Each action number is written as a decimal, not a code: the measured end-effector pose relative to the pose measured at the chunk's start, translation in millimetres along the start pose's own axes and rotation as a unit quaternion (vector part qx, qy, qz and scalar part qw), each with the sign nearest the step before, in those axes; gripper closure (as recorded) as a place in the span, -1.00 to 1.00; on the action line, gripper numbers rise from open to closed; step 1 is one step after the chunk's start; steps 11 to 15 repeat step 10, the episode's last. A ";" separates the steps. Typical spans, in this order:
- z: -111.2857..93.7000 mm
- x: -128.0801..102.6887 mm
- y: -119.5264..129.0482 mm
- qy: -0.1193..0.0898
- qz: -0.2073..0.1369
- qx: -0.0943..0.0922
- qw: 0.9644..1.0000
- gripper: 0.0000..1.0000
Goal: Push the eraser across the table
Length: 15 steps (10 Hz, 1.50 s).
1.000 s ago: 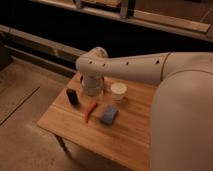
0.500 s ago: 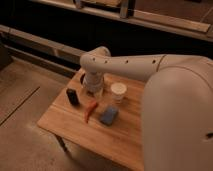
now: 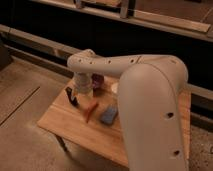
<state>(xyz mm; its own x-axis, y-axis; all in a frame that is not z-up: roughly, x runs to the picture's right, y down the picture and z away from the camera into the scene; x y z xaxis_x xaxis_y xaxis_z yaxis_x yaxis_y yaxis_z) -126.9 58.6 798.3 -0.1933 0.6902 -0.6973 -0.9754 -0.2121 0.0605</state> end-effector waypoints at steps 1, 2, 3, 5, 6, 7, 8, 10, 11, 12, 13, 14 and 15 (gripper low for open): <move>-0.6 -5.9 1.5 -0.001 -0.007 0.006 1.000 -0.30; -1.8 -11.6 3.5 -0.004 -0.015 0.012 1.000 -0.30; -4.5 -16.9 5.5 -0.007 -0.022 0.018 1.000 -0.30; -15.8 -27.4 7.8 -0.015 -0.038 0.028 0.999 -0.30; -22.4 -30.0 8.7 -0.020 -0.044 0.029 0.998 -0.30; -30.6 -31.3 10.1 -0.025 -0.049 0.028 0.998 -0.30; -38.5 -27.7 11.7 -0.028 -0.051 0.021 0.998 -0.30; -44.8 -23.9 11.9 -0.030 -0.044 0.009 0.999 -0.30; -44.8 -23.9 11.9 -0.030 -0.044 0.009 0.999 -0.30; -44.8 -23.9 11.9 -0.030 -0.044 0.009 0.999 -0.30; -44.8 -23.9 11.9 -0.030 -0.044 0.009 0.999 -0.30; -44.8 -23.9 11.9 -0.030 -0.044 0.009 0.999 -0.30; -44.8 -23.9 11.9 -0.030 -0.044 0.009 0.999 -0.30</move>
